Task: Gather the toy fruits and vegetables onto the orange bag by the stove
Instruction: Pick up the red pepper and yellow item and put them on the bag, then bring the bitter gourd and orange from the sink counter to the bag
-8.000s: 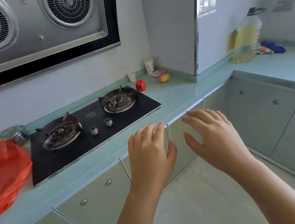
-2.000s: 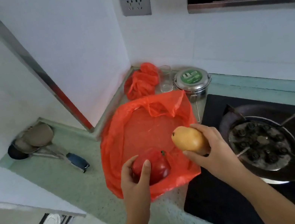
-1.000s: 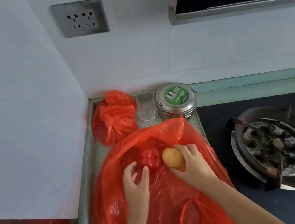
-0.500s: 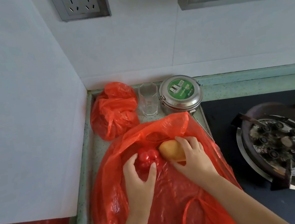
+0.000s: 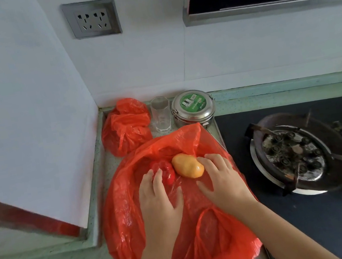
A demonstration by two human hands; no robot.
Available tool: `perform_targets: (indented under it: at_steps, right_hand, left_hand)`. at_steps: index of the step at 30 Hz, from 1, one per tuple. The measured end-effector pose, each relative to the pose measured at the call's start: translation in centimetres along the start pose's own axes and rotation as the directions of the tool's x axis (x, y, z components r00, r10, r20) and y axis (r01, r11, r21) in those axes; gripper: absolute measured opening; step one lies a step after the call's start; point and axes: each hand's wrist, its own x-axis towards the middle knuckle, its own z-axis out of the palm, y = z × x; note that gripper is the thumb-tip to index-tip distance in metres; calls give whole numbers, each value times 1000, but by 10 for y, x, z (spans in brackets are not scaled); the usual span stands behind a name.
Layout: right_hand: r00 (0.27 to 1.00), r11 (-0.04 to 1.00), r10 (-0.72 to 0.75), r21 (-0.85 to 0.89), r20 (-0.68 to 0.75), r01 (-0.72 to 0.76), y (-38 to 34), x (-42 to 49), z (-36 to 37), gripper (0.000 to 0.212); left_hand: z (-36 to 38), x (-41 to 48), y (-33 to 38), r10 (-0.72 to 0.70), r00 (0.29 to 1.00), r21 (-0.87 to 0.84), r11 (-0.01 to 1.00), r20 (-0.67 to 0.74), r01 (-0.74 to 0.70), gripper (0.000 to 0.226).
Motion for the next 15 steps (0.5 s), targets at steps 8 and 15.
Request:
perform_targets:
  at_steps: [8,15]
  right_hand:
    - [998,997,19,-79,-55,-24,14,-57,-24,47]
    - [984,989,44,-129,-171,-66,33,-123,-60,41]
  left_hand:
    - [8,-40,37,198,977,75,976,74,-203,43]
    - [16,-85,90,283,947,33,956,152,-291,44]
